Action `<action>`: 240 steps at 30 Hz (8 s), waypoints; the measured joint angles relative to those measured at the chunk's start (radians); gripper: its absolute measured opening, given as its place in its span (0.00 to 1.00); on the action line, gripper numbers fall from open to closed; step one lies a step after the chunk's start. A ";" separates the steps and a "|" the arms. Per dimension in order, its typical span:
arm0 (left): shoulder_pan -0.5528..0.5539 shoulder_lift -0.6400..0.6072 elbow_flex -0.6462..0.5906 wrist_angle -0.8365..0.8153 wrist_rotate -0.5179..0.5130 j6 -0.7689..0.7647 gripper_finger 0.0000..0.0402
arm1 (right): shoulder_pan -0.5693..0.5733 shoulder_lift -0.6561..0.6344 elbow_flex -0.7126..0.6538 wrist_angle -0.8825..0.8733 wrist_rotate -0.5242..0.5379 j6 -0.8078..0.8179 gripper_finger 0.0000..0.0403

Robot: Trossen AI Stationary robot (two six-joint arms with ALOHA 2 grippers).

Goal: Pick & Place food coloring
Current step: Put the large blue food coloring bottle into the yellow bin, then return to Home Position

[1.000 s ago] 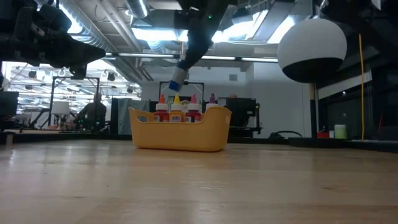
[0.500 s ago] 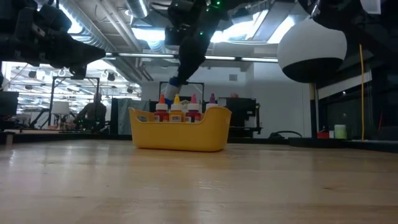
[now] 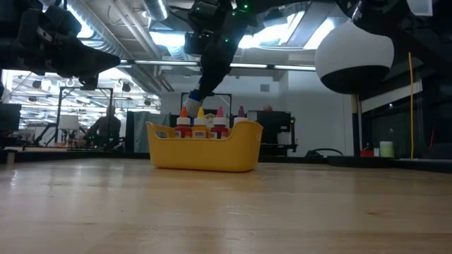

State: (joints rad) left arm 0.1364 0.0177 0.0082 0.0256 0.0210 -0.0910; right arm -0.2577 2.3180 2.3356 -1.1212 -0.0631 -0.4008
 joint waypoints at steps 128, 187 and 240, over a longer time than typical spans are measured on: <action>0.000 0.000 0.000 0.000 0.001 0.000 0.02 | -0.082 0.049 0.021 -0.029 0.014 -0.045 0.45; 0.000 0.003 0.000 0.000 -0.002 0.000 0.02 | 0.391 -2.315 -2.218 1.110 -0.111 0.332 0.00; 0.000 0.004 0.000 0.000 -0.002 0.000 0.03 | 0.274 -2.309 -2.328 1.144 0.069 0.210 0.04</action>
State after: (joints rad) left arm 0.1360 0.0215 0.0083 0.0254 0.0189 -0.0910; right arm 0.0158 0.0090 0.0074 0.0231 0.0063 -0.1905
